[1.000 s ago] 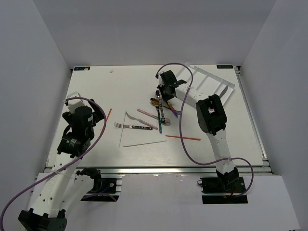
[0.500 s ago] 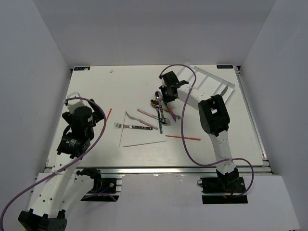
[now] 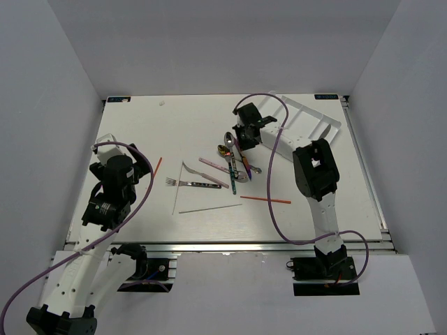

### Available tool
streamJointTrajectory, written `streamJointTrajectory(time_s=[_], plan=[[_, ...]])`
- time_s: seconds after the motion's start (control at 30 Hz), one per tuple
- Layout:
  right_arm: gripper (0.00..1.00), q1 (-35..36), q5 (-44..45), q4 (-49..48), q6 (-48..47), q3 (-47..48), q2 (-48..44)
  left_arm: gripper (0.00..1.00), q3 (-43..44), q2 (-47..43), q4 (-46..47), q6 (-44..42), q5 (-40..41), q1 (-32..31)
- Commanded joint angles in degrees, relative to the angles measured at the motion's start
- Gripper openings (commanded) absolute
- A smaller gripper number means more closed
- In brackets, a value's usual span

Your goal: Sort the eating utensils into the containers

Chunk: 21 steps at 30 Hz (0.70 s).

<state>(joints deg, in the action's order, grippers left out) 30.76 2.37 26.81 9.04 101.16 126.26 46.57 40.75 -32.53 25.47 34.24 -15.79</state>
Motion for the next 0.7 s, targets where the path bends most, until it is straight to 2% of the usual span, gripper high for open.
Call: streamJointTrajectory(time_s=[0.0, 0.03, 0.07, 0.13, 0.33, 0.63, 0.67], plan=[[0.04, 0.0, -0.44, 0.87, 0.63, -0.44, -0.75, 0.98, 0.02, -0.67, 0.37, -0.43, 0.04, 0.41], [0.19, 0.09, -0.35, 1.31, 0.72, -0.36, -0.75, 0.98, 0.1, -0.67, 0.37, -0.43, 0.04, 0.32], [0.42, 0.17, -0.09, 1.49, 0.54, -0.27, -0.66, 0.98, 0.02, -0.67, 0.37, -0.43, 0.04, 0.41], [0.47, 0.26, 0.35, 1.49, 0.37, -0.18, -0.66, 0.98, 0.1, -0.59, 0.37, -0.43, 0.04, 0.41], [0.47, 0.44, -0.87, 3.25, -0.69, 2.72, 1.88, 0.98, 0.1, -0.5, 0.37, -0.43, -0.05, 0.32], [0.36, 0.79, 1.22, 9.22, -2.18, 13.7, 10.49, 0.98, 0.02, -0.41, 0.37, -0.43, -0.05, 0.41], [0.32, 0.88, 1.93, 9.75, -2.18, 14.32, 10.94, 0.98, 0.1, -0.5, 0.37, -0.43, -0.05, 0.41]])
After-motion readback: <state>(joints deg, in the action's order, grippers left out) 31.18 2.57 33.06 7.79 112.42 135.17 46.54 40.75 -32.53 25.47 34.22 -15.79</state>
